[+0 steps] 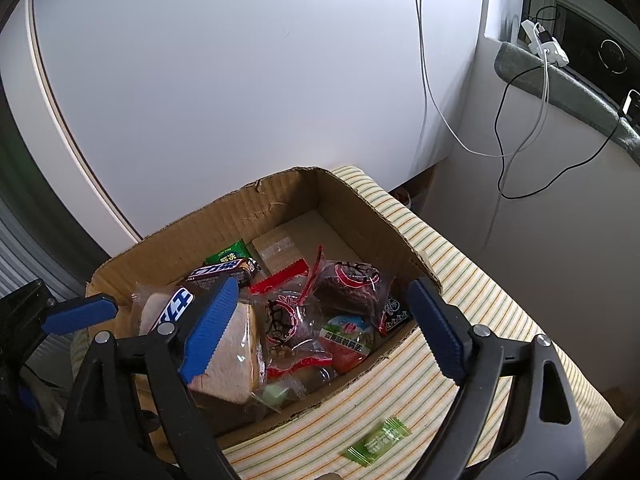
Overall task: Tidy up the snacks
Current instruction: 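Carry the cake and clear cup into the box and open both grippers, then move the right gripper over the green candy packet on the bed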
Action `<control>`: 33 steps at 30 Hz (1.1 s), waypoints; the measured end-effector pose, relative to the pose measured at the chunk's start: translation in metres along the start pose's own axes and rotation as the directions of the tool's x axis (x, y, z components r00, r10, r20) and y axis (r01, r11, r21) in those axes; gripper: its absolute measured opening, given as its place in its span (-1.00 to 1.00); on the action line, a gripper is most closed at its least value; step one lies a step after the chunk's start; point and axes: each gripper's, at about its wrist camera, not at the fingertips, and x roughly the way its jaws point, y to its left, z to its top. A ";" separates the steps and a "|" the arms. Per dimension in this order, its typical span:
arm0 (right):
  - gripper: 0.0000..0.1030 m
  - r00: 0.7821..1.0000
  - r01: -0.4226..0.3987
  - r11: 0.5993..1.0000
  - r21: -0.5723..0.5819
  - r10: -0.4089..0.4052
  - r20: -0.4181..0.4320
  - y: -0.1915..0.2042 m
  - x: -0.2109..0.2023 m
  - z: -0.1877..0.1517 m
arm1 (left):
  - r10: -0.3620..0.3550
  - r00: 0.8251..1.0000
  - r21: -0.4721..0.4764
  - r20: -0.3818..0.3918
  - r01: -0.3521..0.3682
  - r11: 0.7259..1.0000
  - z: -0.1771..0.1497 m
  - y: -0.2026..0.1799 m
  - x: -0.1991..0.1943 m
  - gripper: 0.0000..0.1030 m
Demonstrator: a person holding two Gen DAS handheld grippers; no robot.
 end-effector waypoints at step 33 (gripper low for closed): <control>0.74 0.999 0.026 0.980 0.198 -0.020 -0.030 -0.068 -0.057 -0.090 | 0.037 0.998 -0.009 0.055 -0.037 0.999 -0.020 0.001 -0.045 0.31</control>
